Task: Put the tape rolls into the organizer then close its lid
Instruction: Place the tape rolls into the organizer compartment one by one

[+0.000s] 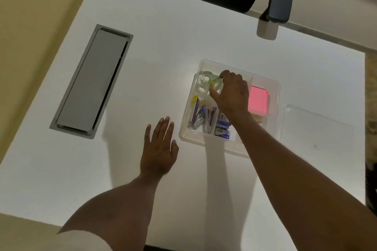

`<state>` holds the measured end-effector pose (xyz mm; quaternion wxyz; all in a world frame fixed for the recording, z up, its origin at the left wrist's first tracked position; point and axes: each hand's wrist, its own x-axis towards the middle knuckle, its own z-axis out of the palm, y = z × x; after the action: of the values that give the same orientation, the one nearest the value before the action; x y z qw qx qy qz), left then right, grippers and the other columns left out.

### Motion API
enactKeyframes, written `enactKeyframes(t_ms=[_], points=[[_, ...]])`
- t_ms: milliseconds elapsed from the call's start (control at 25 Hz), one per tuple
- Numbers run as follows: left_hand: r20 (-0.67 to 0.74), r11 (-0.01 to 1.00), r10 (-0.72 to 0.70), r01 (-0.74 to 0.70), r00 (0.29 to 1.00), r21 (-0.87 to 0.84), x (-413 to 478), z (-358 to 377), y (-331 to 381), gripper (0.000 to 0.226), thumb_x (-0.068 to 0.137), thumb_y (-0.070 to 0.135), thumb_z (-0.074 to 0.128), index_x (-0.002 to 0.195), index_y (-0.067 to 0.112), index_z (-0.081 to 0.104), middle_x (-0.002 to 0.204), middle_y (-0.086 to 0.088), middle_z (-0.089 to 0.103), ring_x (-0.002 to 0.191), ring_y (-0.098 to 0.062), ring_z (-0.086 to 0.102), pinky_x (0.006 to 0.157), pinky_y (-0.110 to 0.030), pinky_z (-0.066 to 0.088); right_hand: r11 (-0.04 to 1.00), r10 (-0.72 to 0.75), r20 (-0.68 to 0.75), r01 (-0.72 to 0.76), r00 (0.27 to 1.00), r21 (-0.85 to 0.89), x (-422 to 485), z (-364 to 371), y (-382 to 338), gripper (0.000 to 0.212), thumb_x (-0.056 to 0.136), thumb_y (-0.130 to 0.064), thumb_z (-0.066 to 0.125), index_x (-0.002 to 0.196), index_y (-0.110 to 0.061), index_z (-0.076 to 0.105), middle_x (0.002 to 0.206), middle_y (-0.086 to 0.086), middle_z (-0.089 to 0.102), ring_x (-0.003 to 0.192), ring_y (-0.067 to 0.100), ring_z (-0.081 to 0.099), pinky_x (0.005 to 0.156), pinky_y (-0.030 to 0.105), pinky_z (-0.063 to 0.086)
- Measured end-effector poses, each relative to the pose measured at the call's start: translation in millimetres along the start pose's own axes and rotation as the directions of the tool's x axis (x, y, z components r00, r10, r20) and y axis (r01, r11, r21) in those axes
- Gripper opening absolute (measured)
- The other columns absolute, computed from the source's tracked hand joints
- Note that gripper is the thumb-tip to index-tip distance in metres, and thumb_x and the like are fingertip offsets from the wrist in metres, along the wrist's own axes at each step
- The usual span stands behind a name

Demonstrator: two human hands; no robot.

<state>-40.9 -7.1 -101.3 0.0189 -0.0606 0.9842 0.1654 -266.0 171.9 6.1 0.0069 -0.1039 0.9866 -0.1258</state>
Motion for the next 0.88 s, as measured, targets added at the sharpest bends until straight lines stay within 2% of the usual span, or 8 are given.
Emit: enactKeyframes(t_ms=[240,480,560,680,760,880], points=[[0.059,0.999,-0.031,0.032,0.998,-0.003,3,3,-1,0.062,0.108,0.042,0.033,0.167,0.02,0.027,0.177,-0.002,0.019,0.166,-0.02,0.014,0.134,-0.057,0.013,0.966,0.076,0.221,-0.017,0.972,-0.258,28,12,-19,0.053,0.088,-0.053,0.064,0.115,-0.009,0.056,0.107,0.012,0.067,0.106,0.033,0.06,0.09,0.043,0.043],[0.072,0.999,-0.039,0.041,0.997,-0.02,4,4,-1,0.063,0.108,0.045,0.029,0.167,0.022,0.026,0.177,-0.001,0.019,0.165,-0.02,0.015,0.134,-0.056,0.015,0.942,0.112,0.268,-0.017,0.957,-0.334,34,18,-22,0.058,0.091,-0.059,0.058,0.117,-0.007,0.056,0.109,0.014,0.066,0.108,0.034,0.06,0.092,0.044,0.044],[0.081,0.999,-0.041,0.043,0.996,-0.017,4,5,-1,0.064,0.108,0.046,0.029,0.167,0.022,0.026,0.177,-0.001,0.019,0.165,-0.02,0.015,0.134,-0.056,0.014,0.95,0.066,0.205,0.001,0.977,-0.312,36,16,-19,0.047,0.095,-0.05,0.055,0.114,-0.007,0.058,0.107,0.015,0.066,0.105,0.035,0.06,0.091,0.044,0.044],[0.076,0.999,-0.04,0.043,0.996,-0.03,4,5,-3,0.064,0.107,0.044,0.033,0.167,0.022,0.027,0.177,-0.001,0.02,0.165,-0.02,0.016,0.134,-0.057,0.015,0.964,-0.082,0.156,0.118,0.984,-0.239,45,11,-8,0.025,0.093,-0.02,0.059,0.114,-0.009,0.063,0.107,0.015,0.067,0.102,0.035,0.06,0.09,0.043,0.043],[0.071,0.999,-0.035,0.038,0.997,-0.039,4,5,-2,0.064,0.107,0.044,0.033,0.166,0.021,0.027,0.177,-0.002,0.021,0.165,-0.021,0.017,0.133,-0.057,0.017,0.934,-0.217,0.19,0.26,0.958,-0.245,53,9,1,0.034,0.087,-0.005,0.059,0.12,-0.012,0.064,0.109,0.015,0.067,0.101,0.034,0.06,0.089,0.042,0.043],[0.073,0.998,-0.037,0.04,0.997,-0.04,4,5,-2,0.064,0.107,0.044,0.033,0.167,0.022,0.026,0.177,-0.002,0.02,0.165,-0.021,0.017,0.134,-0.057,0.016,0.876,-0.324,0.261,0.392,0.91,-0.28,65,8,9,0.043,0.087,0.0,0.056,0.125,-0.018,0.066,0.11,0.013,0.065,0.102,0.034,0.058,0.09,0.043,0.04]])
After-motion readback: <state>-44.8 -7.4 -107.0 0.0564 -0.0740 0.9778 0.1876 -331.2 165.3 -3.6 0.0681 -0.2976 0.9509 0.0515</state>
